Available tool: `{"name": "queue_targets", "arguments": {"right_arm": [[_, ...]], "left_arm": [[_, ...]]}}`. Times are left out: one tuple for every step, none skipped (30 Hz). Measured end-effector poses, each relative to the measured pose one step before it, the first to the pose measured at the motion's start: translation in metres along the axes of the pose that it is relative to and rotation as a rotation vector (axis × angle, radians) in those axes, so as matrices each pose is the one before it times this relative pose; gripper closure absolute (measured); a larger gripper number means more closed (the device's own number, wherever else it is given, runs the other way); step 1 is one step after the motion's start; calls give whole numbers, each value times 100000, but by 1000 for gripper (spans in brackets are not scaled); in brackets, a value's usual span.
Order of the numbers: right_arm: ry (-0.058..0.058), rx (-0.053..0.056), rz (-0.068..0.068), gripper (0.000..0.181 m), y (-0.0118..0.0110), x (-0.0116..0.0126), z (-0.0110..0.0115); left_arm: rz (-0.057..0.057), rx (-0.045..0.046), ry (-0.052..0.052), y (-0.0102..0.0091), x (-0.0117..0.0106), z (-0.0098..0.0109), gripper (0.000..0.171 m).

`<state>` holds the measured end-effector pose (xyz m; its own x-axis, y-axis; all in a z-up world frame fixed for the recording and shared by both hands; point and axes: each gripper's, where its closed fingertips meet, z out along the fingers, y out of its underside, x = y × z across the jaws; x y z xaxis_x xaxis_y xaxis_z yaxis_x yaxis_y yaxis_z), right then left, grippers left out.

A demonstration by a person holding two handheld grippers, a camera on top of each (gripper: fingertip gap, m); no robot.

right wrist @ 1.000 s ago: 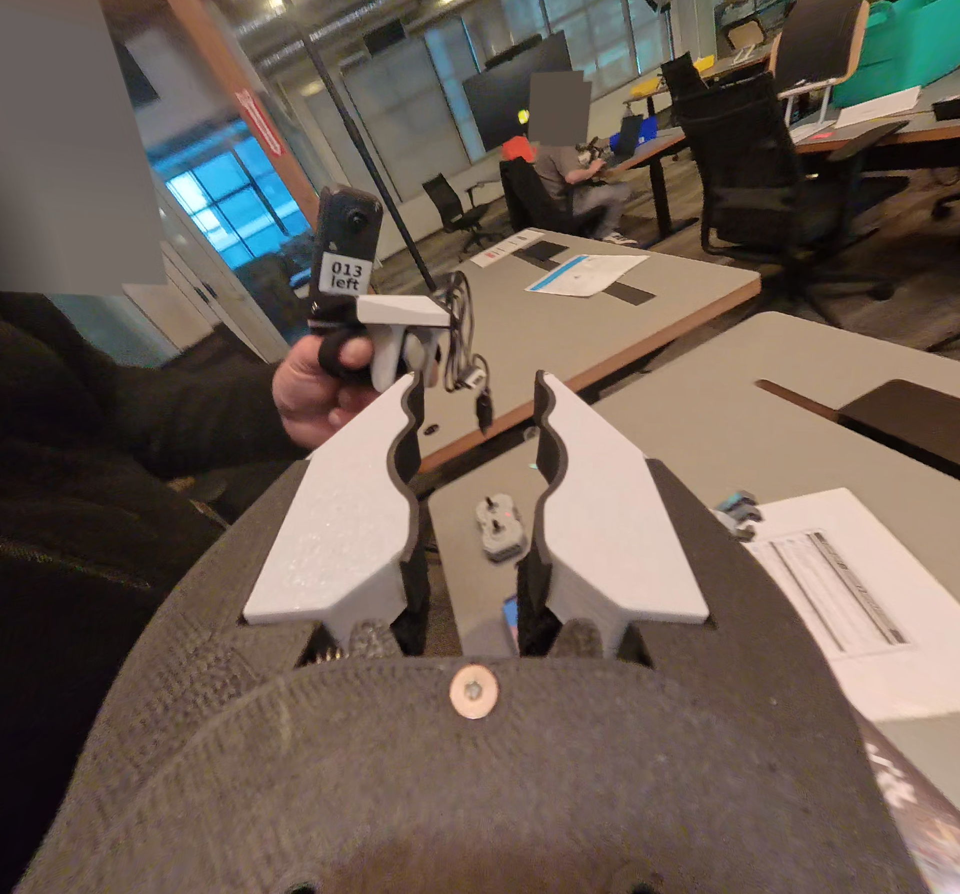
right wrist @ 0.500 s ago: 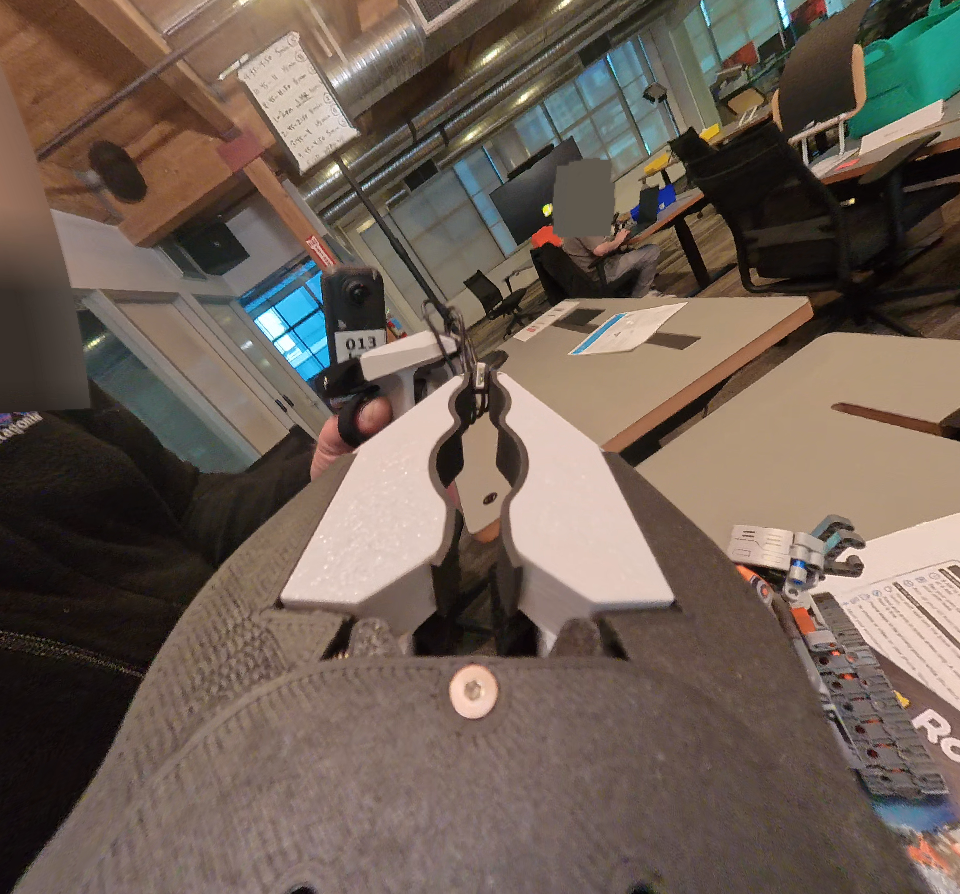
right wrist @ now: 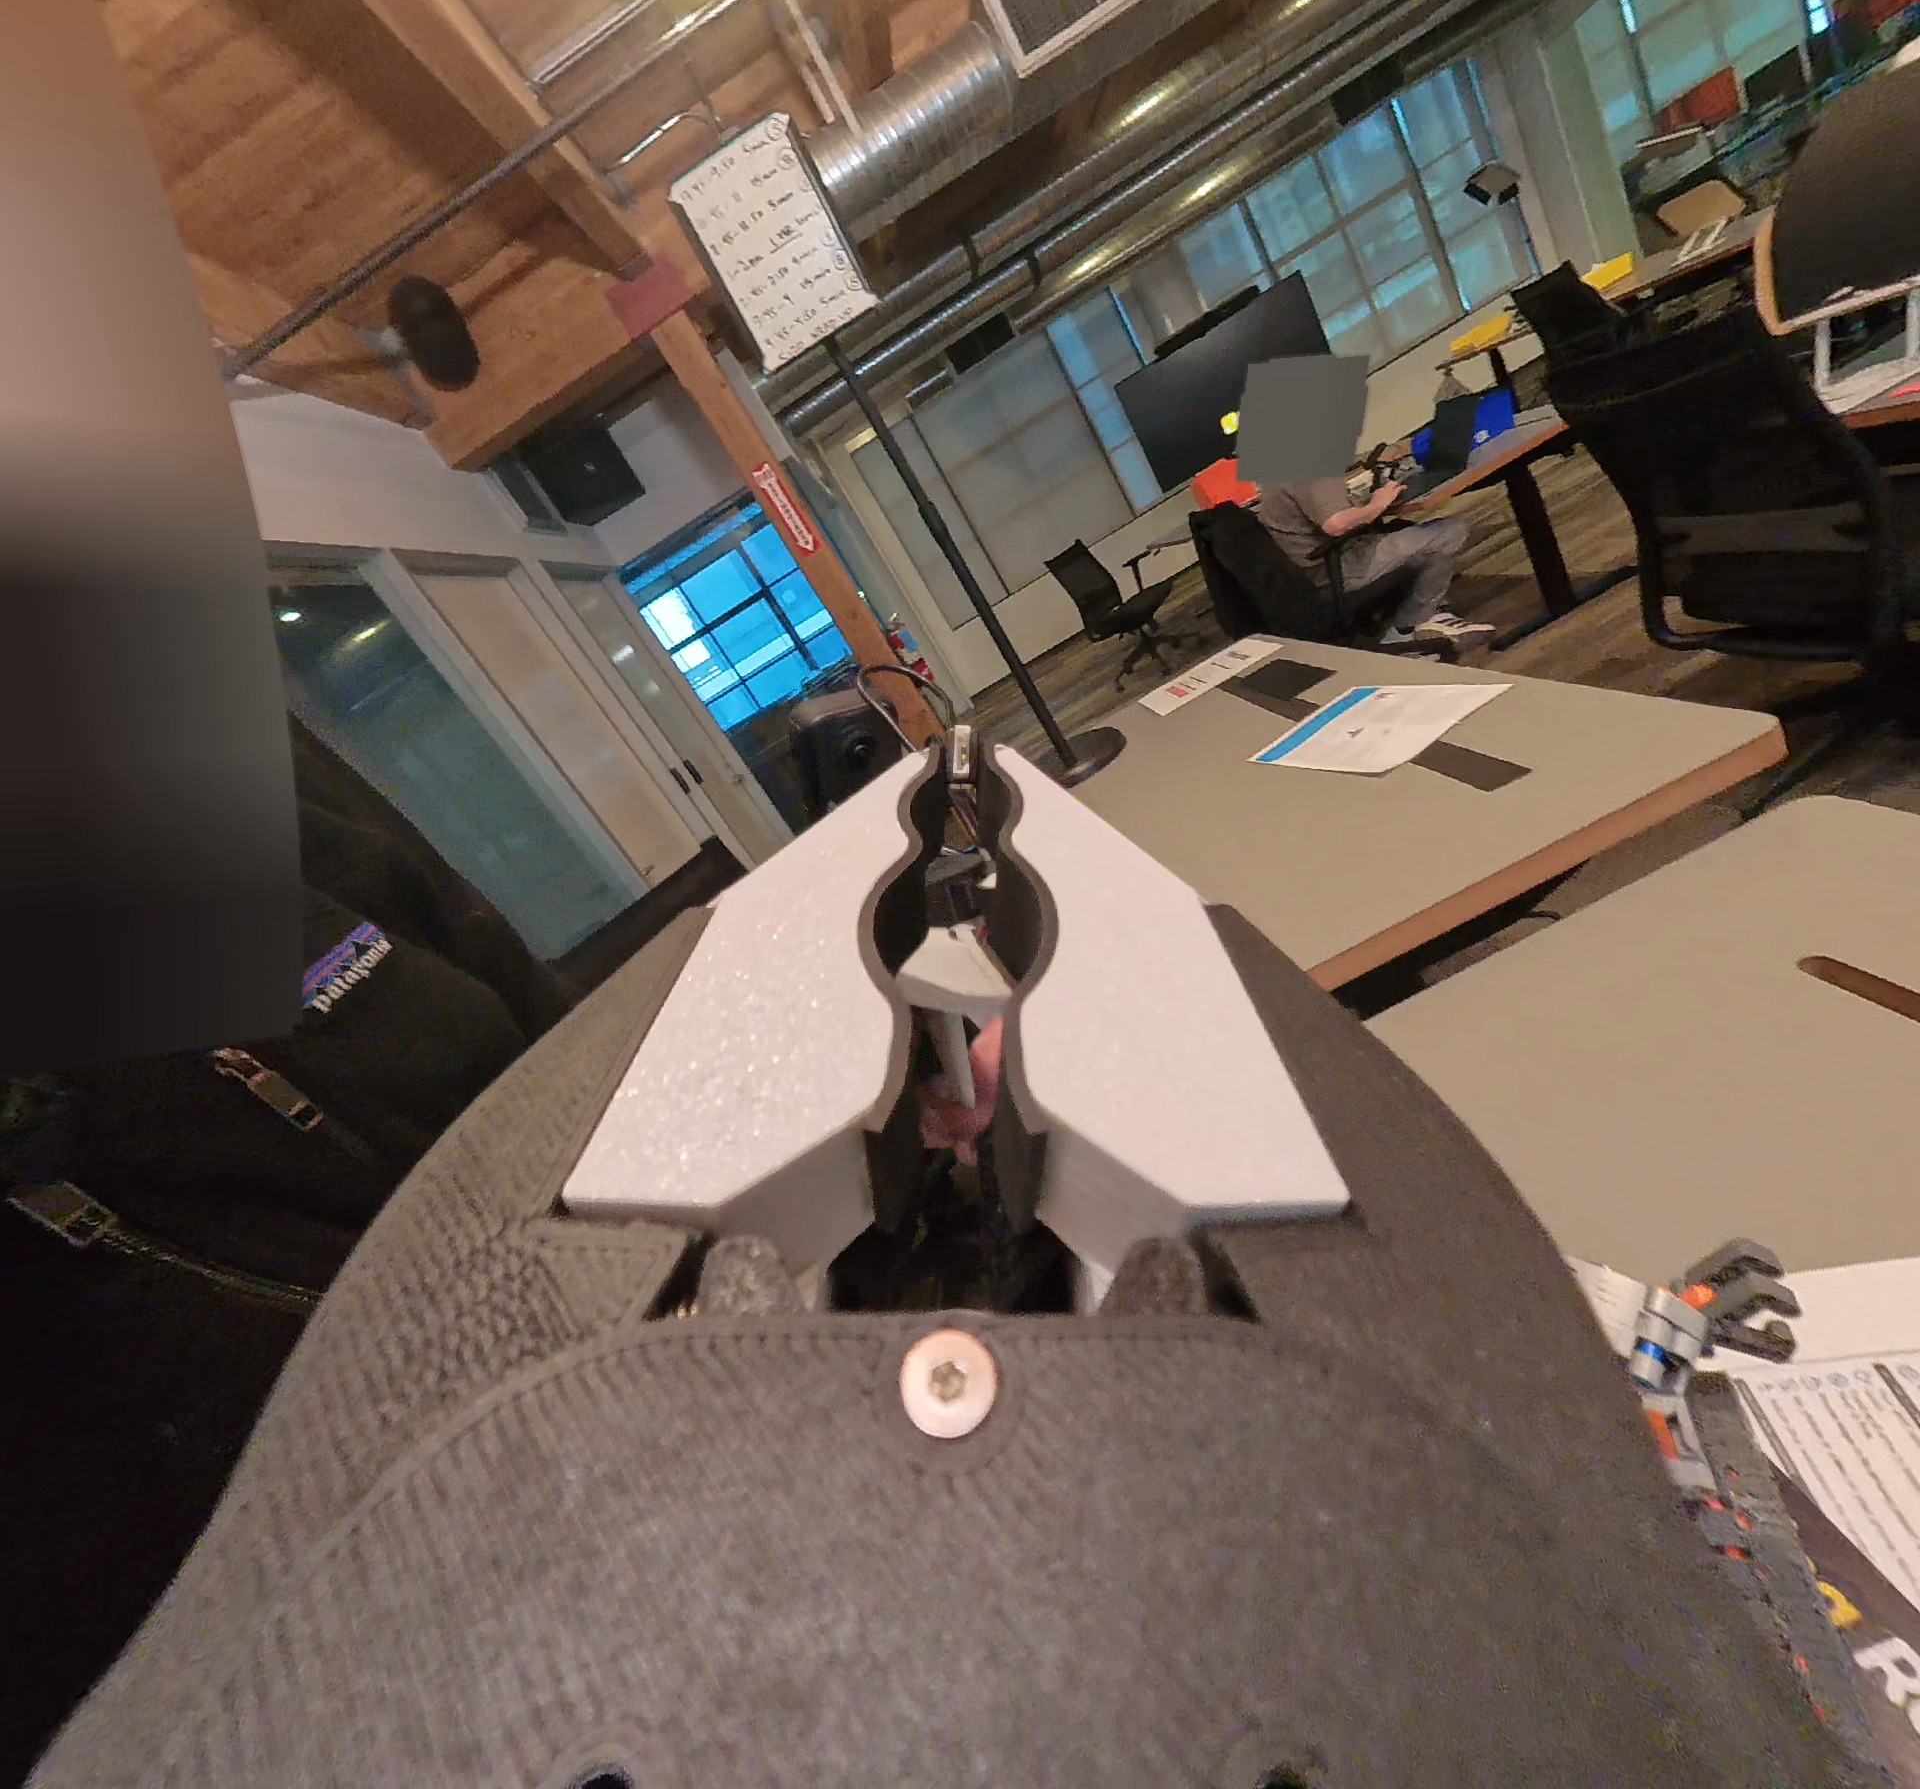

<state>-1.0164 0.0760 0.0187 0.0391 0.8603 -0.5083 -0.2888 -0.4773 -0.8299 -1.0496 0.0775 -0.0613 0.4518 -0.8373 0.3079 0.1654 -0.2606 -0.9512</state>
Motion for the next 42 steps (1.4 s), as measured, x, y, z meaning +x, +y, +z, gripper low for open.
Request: {"name": "queue_targets", "arguments": {"right_arm": [[-493, -885, 293, 179, -231, -201, 196], [143, -1671, -584, 179, -25, -129, 231], [-204, -748, -990, 179, -64, -183, 213], [-721, -131, -21, 179, -85, -240, 199], [-636, -66, 317, 179, -39, -193, 181], [80, -86, -305, 179, -43, -114, 139], [515, 311, -997, 179, -162, -97, 36], [540, 535, -851, 179, -279, -91, -72], [1120, 1195, -1278, 179, -473, 6, -219], [1858, 1841, -1674, 179, -635, 150, -367], [1863, 1548, -1621, 179, -667, 204, -445], [2266, 1493, -1725, 179, -693, 322, -499], [2883, 2024, -1991, 179, -795, 440, -574], [2822, 1993, -1631, 179, -781, 505, -608], [2546, 1381, -1549, 179, -734, 516, -645], [2690, 1613, -1407, 179, -794, 583, -716], [3060, 2378, -1379, 179, -892, 625, -762], [3237, 1979, -1684, 179, -825, 664, -732], [2927, 1157, -1552, 179, -681, 627, -660], [3116, 1922, -1573, 179, -730, 641, -636], [2405, 1277, -1395, 179, -588, 552, -542], [2130, 263, -1451, 179, -406, 519, -476], [2986, 809, -1792, 179, -423, 623, -499], [2337, 1197, -1178, 179, -432, 542, -495], [1027, 349, -558, 179, -287, 380, -413], [1534, 249, -1109, 179, -245, 409, -397], [2083, 530, -1647, 179, -244, 440, -397], [1348, -297, -1111, 179, -97, 320, -326], [1040, 116, -876, 179, -124, 199, -321], [1477, 57, -1041, 179, -66, 162, -290], [169, -1403, -1119, 179, 182, -94, -166], [196, -1418, -1310, 179, 254, -205, -100], [737, -1017, -1278, 179, 265, -170, -95], [-220, -1506, -977, 179, 325, -288, -98], [-470, -1090, -785, 179, 276, -340, -168], [-360, -691, -402, 179, 276, -354, -174], [-886, 294, 325, 179, 155, -407, -186], [-2802, 256, 1136, 179, 104, -615, -186], [-4358, 143, 994, 179, 45, -849, -183], [-2254, 636, 128, 179, -68, -605, -204], [-2016, -205, -263, 179, -31, -585, -183], [-3257, -696, -405, 179, -49, -756, -135]], "left_arm": [[2284, -412, 311, -169, 234, 357, 120], [1564, 343, 1198, -366, 337, 333, 120], [1491, 487, 796, -425, 267, 291, 121], [1430, -612, 891, -241, 236, 288, 127], [1540, -1614, 354, -20, 122, 192, 144], [1815, -1094, -1763, -28, -168, -2, 170], [1766, 183, -2290, -125, -271, -205, 171], [776, -1090, -879, 99, -190, -306, 171], [229, -1935, -1209, 265, -335, -365, 171], [895, -1158, -1716, 160, -448, -498, 171], [1136, -277, -2096, 3, -565, -594, 171], [80, -735, -1544, 22, -606, -600, 171], [-279, -1358, -1538, 113, -691, -574, 171], [917, -1344, -2244, 153, -789, -619, 171], [2042, -2053, -2298, 311, -787, -624, 171], [2526, -2599, -2233, 445, -768, -619, 171], [2085, -2251, -2465, 446, -788, -661, 171], [1349, -1701, -2296, 406, -779, -664, 171], [919, -2210, -1821, 554, -725, -598, 171], [1172, -2653, -2279, 729, -780, -521, 171], [456, -1445, -2118, 614, -732, -522, 171], [-772, -1194, -685, 576, -496, -447, 171], [-216, -1856, -1110, 734, -520, -378, 171], [584, -2168, -1776, 881, -599, -306, 171], [-56, -2218, -718, 1013, -463, -236, 171], [-939, -2224, -186, 1130, -405, -185, 171], [-1950, -1794, -529, 1152, -482, -169, 171], [-3609, -1194, 1070, 1014, -237, -129, 171], [-3146, -1433, 1475, 975, -90, -100, 171], [-849, -1798, -54, 1008, -192, -100, 171], [-446, -2544, 614, 1084, 9, -48, 171], [-1574, -2185, 1655, 998, 255, 17, 171], [-1812, -1247, 1955, 821, 373, 21, 171], [-1501, -1875, 1392, 980, 228, 55, 171], [-2143, -1723, 1766, 1007, 209, 83, 171], [-3506, -6, 2027, 623, 332, 57, 171], [-2423, 699, 1169, 369, 373, 53, 171], [-391, -1541, 1395, 610, 545, 182, 171], [904, -2040, 1666, 681, 706, 284, 171], [228, -1189, 1751, 523, 702, 287, 171], [-223, -724, 1803, 386, 620, 210, 171], [132, 171, 806, 169, 409, 105, 163]]}}
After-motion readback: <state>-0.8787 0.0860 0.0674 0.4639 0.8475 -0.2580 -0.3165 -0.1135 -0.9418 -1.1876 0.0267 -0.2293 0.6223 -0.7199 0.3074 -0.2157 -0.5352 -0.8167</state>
